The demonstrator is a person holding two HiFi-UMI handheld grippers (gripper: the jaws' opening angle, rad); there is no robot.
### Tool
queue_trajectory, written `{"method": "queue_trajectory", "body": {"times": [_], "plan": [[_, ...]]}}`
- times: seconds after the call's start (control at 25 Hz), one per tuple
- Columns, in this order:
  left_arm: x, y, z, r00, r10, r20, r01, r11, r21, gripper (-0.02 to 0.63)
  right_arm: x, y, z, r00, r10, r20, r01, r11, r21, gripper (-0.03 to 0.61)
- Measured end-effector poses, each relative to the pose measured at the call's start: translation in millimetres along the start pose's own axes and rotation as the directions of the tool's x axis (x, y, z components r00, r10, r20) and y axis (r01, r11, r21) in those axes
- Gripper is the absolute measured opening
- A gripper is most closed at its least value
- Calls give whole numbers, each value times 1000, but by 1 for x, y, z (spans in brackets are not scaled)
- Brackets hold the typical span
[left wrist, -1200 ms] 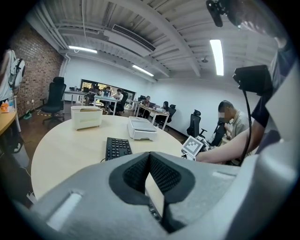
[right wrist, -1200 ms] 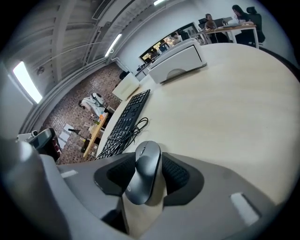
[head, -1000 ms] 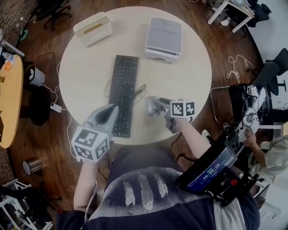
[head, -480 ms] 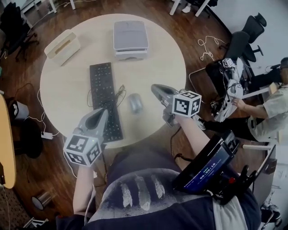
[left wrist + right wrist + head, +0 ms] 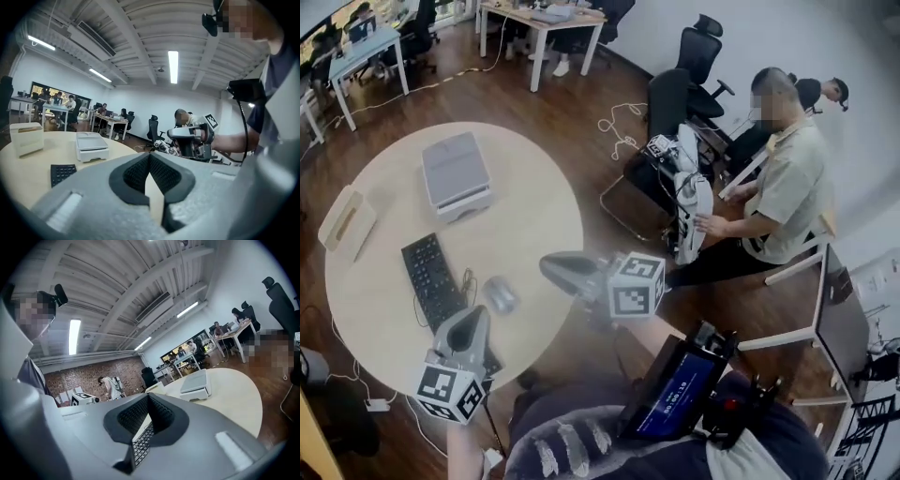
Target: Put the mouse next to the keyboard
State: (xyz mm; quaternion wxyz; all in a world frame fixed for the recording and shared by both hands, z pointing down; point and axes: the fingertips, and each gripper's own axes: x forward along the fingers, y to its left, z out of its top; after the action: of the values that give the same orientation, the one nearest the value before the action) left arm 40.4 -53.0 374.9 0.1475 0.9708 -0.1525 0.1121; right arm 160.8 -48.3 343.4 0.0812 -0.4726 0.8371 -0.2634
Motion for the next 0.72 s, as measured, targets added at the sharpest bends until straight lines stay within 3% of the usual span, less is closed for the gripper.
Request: {"method": "queue_trajectory", "body": {"times": [0.28,0.72], "plan": [[43,-59,9,999,-20,47,19,1000,20,0,-73,12,18,998,33,55,-28,995,-91,0],[96,-170,7,997,-63,39,59,994,94,0,-199,-7,13,987,44,157,-39,999,-36,0]]}}
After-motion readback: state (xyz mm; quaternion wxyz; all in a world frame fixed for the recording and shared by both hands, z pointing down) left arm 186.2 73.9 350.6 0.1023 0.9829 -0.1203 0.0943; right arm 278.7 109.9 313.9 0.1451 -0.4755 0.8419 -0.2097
